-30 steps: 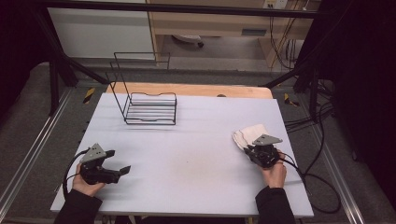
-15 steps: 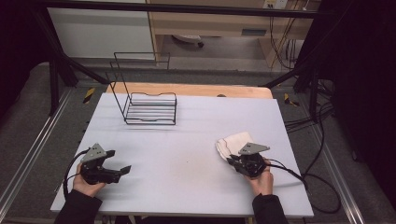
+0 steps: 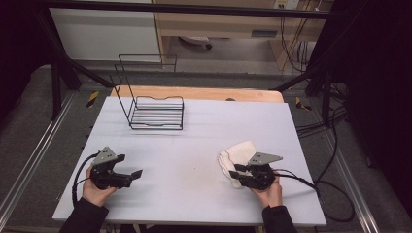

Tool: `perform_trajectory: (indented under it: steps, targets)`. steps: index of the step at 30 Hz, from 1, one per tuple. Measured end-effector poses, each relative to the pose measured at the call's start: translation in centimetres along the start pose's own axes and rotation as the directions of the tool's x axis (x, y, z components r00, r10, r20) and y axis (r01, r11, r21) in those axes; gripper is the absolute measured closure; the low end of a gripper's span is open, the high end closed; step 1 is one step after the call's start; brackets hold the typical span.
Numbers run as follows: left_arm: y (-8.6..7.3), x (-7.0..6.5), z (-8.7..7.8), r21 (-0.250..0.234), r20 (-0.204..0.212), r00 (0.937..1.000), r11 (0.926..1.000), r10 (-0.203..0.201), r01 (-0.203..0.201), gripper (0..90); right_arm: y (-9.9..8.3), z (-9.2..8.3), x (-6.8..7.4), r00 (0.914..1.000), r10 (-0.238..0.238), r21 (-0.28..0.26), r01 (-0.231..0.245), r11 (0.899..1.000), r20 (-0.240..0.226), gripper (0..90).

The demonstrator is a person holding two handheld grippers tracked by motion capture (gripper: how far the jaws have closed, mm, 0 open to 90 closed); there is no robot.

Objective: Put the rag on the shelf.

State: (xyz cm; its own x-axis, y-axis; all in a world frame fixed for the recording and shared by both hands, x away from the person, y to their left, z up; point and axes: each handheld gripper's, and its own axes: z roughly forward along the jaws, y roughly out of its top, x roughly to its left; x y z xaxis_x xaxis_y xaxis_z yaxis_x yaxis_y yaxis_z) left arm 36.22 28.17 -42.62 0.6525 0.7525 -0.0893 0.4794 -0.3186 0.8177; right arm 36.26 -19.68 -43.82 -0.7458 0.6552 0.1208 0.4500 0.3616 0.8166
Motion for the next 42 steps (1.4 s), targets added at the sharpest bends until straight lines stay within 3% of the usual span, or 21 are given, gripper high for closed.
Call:
perform_trajectory:
  steps: [3,4,9,14,18,21,25,29,31,35,42]
  targets:
    - [0.6,-0.5,0.6,0.006,0.008,1.0,1.0,0.001,-0.001,5.7,0.6,-1.3,-0.6,0.9979,0.003,-0.041,-0.001,0.999,0.064,43.3]
    - [1.3,-1.1,1.3,0.012,0.021,0.9998,0.9999,0.003,-0.003,6.2,0.7,-1.6,-1.1,0.9952,0.01,-0.042,-0.006,0.999,0.097,41.4]
    - [3.2,-3.2,3.7,0.035,0.038,0.9985,0.9985,0.041,-0.042,7.5,0.2,-2.1,-3.2,0.982,0.065,-0.037,-0.06,0.998,0.177,29.2]
    - [5.0,-4.8,5.6,0.033,0.058,0.9963,0.9974,0.063,-0.065,9.8,-0.6,-2.3,-5.0,0.9642,0.113,-0.004,-0.115,0.993,0.24,28.4]
    - [6.4,-6.2,7.4,0.025,0.072,0.9957,0.9978,0.059,-0.061,13.1,-1.3,-2.4,-5.8,0.9519,0.118,0.031,-0.132,0.991,0.283,33.8]
    - [7.6,-7.4,9.4,0.036,0.065,0.9963,0.9976,0.056,-0.058,15.6,-1.7,-2.4,-6.2,0.9504,0.123,0.049,-0.142,0.989,0.286,39.3]
    - [8.6,-8.4,11.3,0.04,0.082,0.9957,0.9981,0.043,-0.046,19.8,-2.2,-2.3,-6.7,0.9555,0.145,0.045,-0.162,0.986,0.257,44.3]
    - [9.5,-9.5,12.8,0.039,0.09,0.9951,0.9983,0.039,-0.043,23.8,-2.2,-2.3,-6.8,0.9592,0.131,0.055,-0.15,0.987,0.25,45.9]
    - [10.3,-10.8,14.4,0.051,0.1,0.9935,0.9968,0.055,-0.061,25.1,-2.3,-2.1,-6.8,0.959,0.14,0.065,-0.16,0.985,0.246,46.9]
    - [11.2,-12.3,16.8,0.075,0.122,0.9914,0.9956,0.046,-0.056,29.5,-2.3,-2.1,-6.7,0.9602,0.148,0.065,-0.168,0.984,0.237,51.0]
    - [12.5,-14.0,20.3,0.124,0.129,0.9904,0.99,0.05,-0.066,39.1,-2.4,-2.1,-6.5,0.9624,0.148,0.065,-0.167,0.984,0.228,55.0]
